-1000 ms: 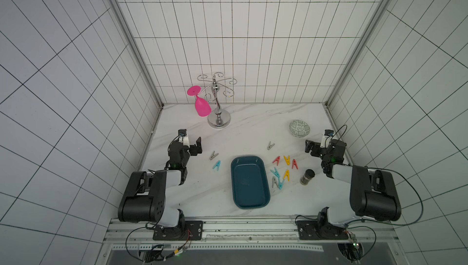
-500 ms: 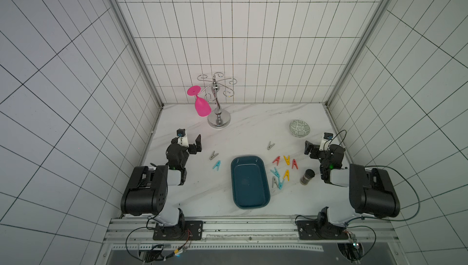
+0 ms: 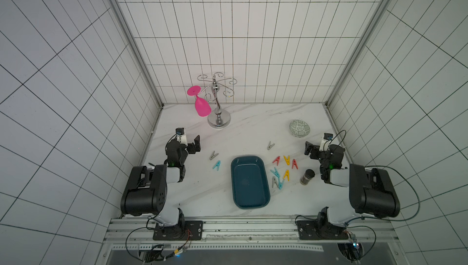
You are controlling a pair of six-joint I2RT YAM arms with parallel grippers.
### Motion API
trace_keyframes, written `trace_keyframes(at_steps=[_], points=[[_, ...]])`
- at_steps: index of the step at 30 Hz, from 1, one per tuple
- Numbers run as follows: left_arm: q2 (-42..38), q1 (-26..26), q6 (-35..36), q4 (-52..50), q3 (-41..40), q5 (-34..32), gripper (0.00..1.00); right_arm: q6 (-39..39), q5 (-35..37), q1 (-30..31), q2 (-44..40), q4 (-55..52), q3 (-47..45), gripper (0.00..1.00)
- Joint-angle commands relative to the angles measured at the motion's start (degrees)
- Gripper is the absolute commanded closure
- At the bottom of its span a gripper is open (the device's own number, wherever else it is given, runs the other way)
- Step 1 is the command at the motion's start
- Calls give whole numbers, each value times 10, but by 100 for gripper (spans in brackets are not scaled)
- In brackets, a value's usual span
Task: Take the clothespins out of the storage box
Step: Reset both arms
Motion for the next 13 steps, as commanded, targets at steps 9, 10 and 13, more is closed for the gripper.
trace_keyframes(at_steps=[9,10,13], points=[[0,1,-3,-6,7,7,1,-12,30,20,3,-25,33,1],[0,1,-3,-6,6,7,1,-11,32,21,3,-26,33,1],[0,1,-3,-5,5,7,1,-12,33,21,3,-26,33,1]])
